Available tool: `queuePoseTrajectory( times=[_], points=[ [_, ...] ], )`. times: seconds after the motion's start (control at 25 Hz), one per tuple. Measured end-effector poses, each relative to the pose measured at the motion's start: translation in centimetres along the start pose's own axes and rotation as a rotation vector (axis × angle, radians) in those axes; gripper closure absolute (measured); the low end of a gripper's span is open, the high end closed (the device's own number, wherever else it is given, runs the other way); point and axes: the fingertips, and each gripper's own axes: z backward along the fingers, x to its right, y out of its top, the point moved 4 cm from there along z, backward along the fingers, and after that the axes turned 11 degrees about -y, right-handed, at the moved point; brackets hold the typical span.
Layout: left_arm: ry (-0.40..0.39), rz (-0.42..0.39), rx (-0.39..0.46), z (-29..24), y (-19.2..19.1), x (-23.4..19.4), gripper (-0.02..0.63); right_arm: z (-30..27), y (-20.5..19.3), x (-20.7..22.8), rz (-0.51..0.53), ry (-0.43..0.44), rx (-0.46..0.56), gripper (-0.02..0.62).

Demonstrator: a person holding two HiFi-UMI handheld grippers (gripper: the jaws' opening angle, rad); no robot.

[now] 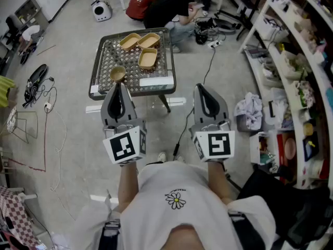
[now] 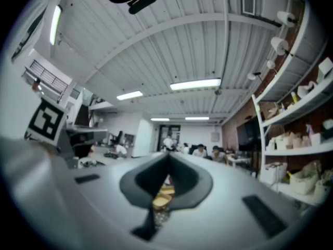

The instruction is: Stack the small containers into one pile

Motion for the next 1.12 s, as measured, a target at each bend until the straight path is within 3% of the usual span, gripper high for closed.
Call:
queuePoseTrajectory(
  times=[0.44, 1.12],
  points=[
    [0.005, 0.003, -0.025, -0.5, -0.7, 1.1, 0.588, -0.4, -0.8, 1.1, -0.022, 0.019, -0.018, 0.565],
    [0.081, -0.02, -0.034, -0.2, -1.6, 4.8, 0.588, 0.2, -3.3, 5.8, -0.069, 0.097, -0.038, 0.565]
  ],
)
